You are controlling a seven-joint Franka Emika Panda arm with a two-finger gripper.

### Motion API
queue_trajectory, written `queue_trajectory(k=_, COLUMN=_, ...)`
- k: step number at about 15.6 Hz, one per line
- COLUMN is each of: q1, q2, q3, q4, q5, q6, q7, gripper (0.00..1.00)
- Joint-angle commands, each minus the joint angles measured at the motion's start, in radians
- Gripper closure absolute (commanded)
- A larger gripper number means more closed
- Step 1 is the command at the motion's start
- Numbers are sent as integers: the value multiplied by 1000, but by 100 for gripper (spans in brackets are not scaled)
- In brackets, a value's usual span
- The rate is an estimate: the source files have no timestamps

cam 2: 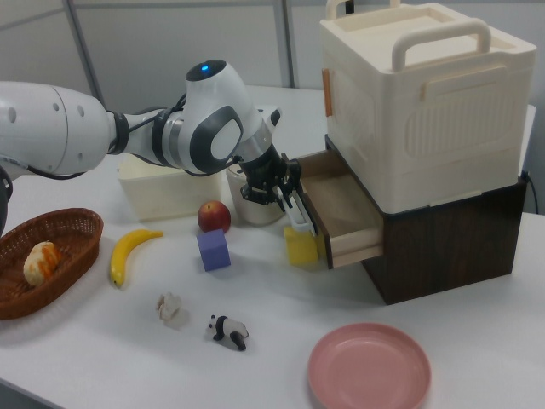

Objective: Slide the drawer open
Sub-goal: 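Pull the drawer handle outward away from the wooden unit, then open the gripper and release the drawer handle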

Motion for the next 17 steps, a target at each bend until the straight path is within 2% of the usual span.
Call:
queue_trajectory(k=1, q1=25, q2=-64, q3=8, q4=-81, q5=-7, q6=-16, q7=9, gripper=88)
queue_trajectory(k=17, q1=26, q2=-66, q3=18, q4=-69, q5=1, q6=-48, q7=15, gripper=86)
